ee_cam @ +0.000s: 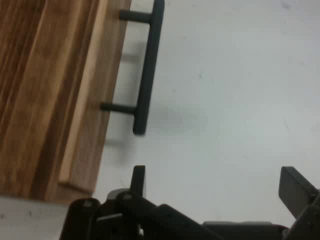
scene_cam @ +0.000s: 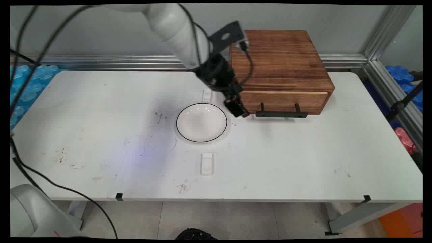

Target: Open the drawer

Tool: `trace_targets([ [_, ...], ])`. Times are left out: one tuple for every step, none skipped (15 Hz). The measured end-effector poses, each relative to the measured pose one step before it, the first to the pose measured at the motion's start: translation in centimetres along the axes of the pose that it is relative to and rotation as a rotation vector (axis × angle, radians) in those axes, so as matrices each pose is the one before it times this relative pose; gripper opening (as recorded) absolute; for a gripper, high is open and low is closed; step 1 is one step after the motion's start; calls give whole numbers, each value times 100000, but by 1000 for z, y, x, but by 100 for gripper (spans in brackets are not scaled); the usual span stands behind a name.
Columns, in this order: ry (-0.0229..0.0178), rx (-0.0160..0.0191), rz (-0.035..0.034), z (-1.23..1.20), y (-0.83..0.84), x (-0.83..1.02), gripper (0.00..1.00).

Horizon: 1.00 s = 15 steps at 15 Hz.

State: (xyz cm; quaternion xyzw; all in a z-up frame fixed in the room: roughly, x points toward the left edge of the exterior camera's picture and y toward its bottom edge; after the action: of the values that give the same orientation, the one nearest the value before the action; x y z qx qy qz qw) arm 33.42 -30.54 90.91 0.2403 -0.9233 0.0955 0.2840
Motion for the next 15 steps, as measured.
trace_targets([
  [-478,529,317,878,-5,728,100],
  [-713,526,253,1073,20,811,100],
  [-563,473,151,928,3,699,100],
  [-730,522,221,1084,20,788,100],
  [-712,553,291,1081,13,791,100],
  [-579,347,202,940,28,697,100],
  [-744,332,174,1069,33,762,100],
  [-768,388,286,1031,13,717,100],
  [-646,266,261,861,-3,620,100],
  [-445,143,169,548,5,380,100],
  [-687,147,323,830,-9,538,100],
  [-653,89,286,675,-5,401,100],
  [-691,143,351,658,-22,361,100],
  [-959,164,495,907,-41,482,100],
  [-985,26,426,886,-6,444,100],
])
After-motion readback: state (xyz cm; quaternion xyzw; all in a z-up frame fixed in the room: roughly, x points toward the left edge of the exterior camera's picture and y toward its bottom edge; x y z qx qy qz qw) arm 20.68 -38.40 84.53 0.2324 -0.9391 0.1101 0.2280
